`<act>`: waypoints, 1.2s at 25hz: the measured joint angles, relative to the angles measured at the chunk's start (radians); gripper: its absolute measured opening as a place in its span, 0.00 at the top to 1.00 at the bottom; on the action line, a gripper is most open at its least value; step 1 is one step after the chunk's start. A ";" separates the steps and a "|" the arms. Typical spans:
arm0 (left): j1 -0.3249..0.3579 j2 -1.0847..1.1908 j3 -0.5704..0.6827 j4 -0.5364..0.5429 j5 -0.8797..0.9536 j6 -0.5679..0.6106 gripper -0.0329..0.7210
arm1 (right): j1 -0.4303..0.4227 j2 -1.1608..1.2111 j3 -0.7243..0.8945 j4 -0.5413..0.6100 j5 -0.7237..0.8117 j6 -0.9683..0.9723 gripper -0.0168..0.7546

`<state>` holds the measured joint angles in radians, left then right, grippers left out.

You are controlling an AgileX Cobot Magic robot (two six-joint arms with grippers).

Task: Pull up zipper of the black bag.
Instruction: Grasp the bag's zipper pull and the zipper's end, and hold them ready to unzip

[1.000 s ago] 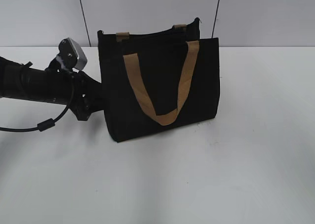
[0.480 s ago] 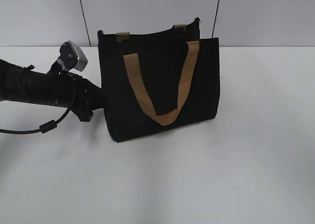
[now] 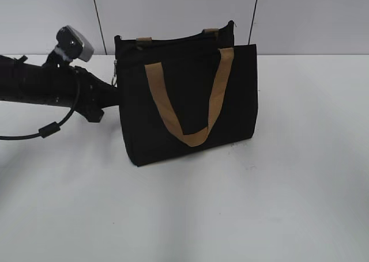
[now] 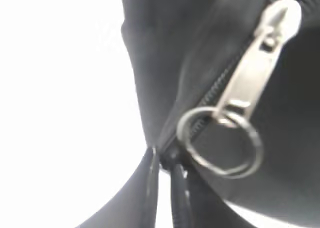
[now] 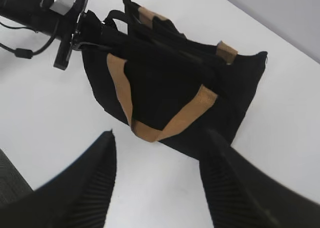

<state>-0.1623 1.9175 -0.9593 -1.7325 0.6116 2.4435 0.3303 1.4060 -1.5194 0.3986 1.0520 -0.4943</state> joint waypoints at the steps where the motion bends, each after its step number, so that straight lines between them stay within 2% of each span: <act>1: 0.000 -0.022 0.000 0.000 -0.016 -0.001 0.87 | 0.000 0.000 0.000 0.012 -0.010 0.004 0.44; 4: 0.000 -0.078 0.010 0.000 -0.087 -0.002 0.87 | 0.009 0.004 0.000 0.046 -0.035 0.010 0.44; 11: 0.000 -0.195 0.083 -0.001 -0.208 -0.002 0.92 | 0.117 0.069 0.000 0.051 -0.087 0.050 0.44; 21: 0.000 -0.339 0.101 -0.001 -0.229 -0.002 0.92 | 0.249 0.187 0.000 0.055 -0.224 0.131 0.44; 30: 0.000 -0.435 0.101 0.000 -0.229 -0.002 0.92 | 0.268 0.265 0.000 0.058 -0.322 0.130 0.49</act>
<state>-0.1623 1.4830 -0.8578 -1.7327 0.3829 2.4415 0.5987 1.6708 -1.5194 0.4568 0.7299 -0.3645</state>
